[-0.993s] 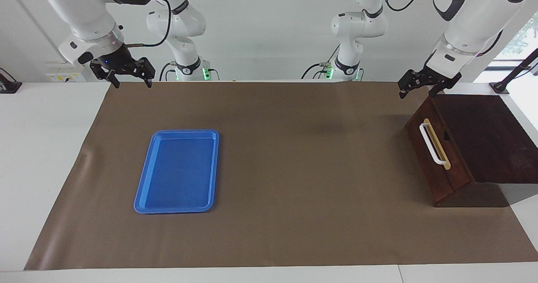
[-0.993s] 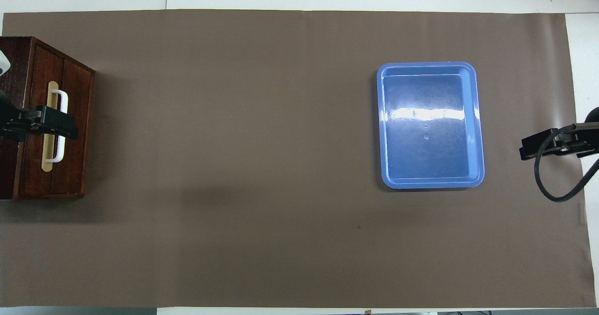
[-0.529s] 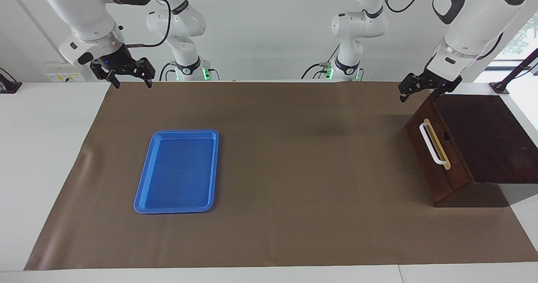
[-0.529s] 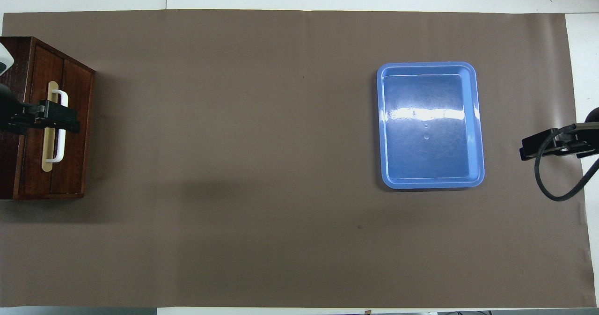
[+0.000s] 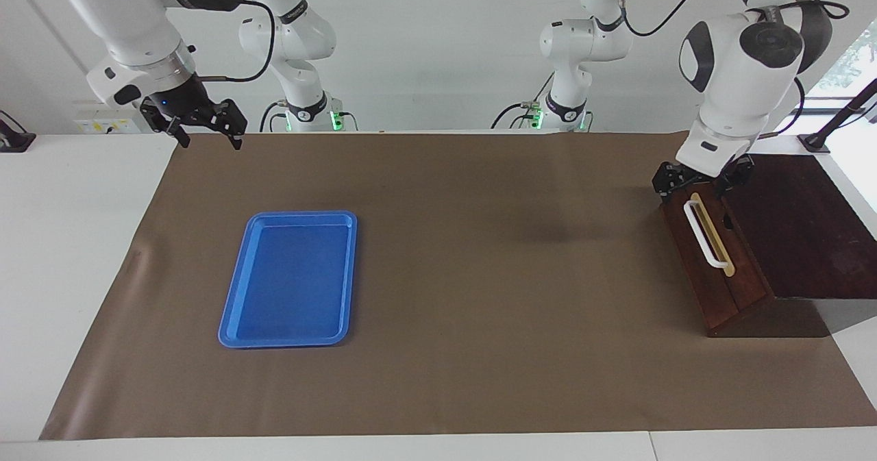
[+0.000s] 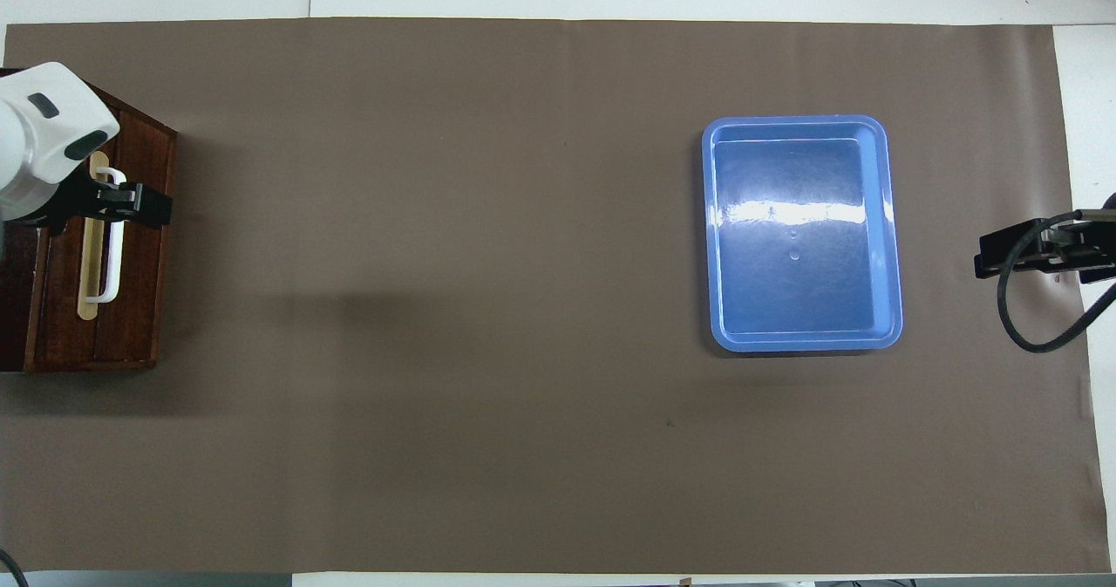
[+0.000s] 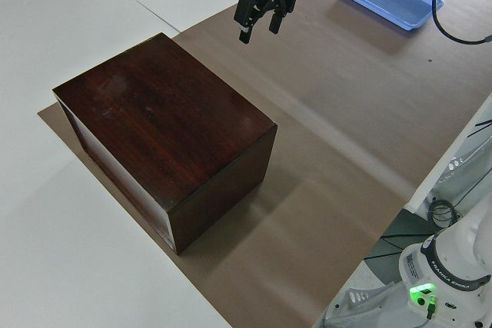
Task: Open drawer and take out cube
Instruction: 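Pull the white drawer handle outward with the left gripper while the right gripper lowers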
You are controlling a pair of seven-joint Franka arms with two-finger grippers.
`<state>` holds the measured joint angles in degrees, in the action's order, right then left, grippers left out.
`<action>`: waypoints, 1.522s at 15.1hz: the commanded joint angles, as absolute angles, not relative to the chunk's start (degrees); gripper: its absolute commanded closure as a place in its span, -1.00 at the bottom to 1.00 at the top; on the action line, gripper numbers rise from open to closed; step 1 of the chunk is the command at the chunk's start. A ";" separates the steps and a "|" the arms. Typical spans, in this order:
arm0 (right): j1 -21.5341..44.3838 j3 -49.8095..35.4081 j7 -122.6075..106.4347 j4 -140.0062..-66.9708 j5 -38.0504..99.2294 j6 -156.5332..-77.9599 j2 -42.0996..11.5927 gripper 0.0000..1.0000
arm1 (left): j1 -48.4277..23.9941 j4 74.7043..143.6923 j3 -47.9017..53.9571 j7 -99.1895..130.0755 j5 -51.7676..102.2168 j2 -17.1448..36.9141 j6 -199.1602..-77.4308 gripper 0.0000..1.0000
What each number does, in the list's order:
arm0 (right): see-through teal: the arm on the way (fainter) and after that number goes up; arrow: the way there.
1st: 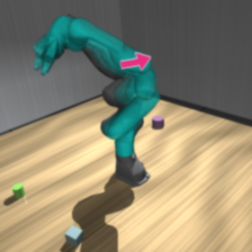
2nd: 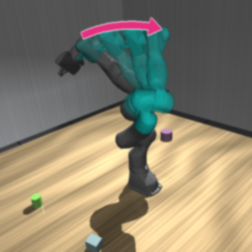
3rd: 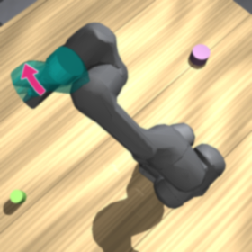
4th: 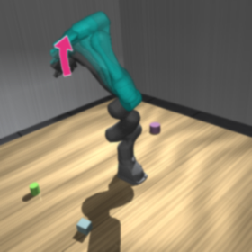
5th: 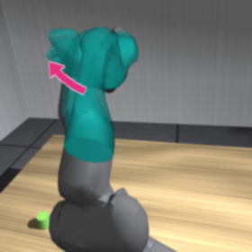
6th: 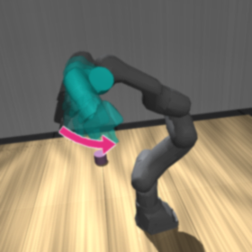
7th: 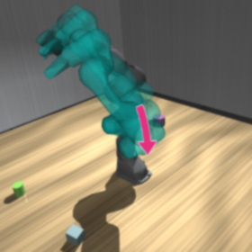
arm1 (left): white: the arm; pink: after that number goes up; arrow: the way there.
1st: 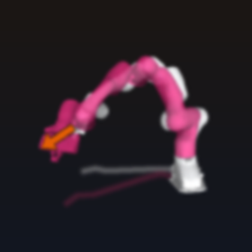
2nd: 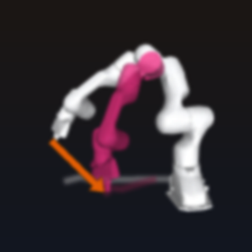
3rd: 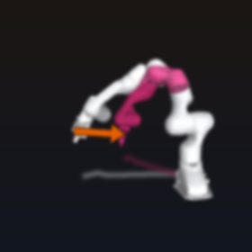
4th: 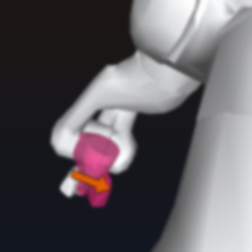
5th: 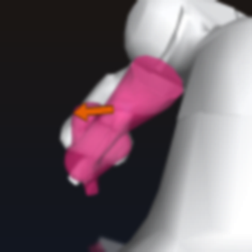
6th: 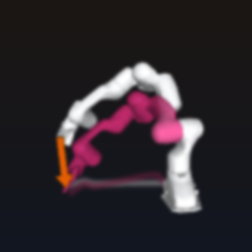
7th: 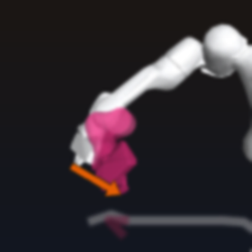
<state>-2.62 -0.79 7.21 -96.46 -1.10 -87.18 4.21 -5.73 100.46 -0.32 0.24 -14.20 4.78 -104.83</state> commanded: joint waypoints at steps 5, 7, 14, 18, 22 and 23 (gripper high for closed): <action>-2.55 -1.14 36.70 -98.96 3.24 -92.55 3.87 -1.00 | -5.45 107.66 -1.05 1.32 -21.62 7.03 -116.26 -1.00; -2.37 -1.40 43.82 -100.28 4.12 -93.25 3.78 -0.99 | -4.57 109.94 -1.05 2.54 -21.80 7.12 -118.91 -1.00; -2.29 -1.58 68.27 -102.22 15.89 -94.04 1.50 -0.99 | -4.57 112.23 -1.05 7.12 -26.28 8.17 -121.20 -1.00; 0.87 -1.58 77.50 -102.39 20.48 -96.76 -0.44 -0.99 | -4.74 112.41 -1.05 8.95 -28.20 9.58 -121.55 -1.00; 1.58 -1.58 79.90 -103.01 25.74 -99.39 -2.19 -0.99 | -4.66 112.41 -0.88 10.11 -28.83 10.11 -122.17 -1.00; 1.67 -1.58 78.24 -103.36 26.97 -100.88 -2.72 -0.99 | -4.66 112.50 -0.79 10.19 -28.83 10.11 -122.78 -1.00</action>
<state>2.28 -1.58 79.50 -102.22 23.96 -98.30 -2.10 -4.79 111.56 -0.93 8.85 -27.51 10.35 -120.74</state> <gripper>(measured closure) 0.000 0.000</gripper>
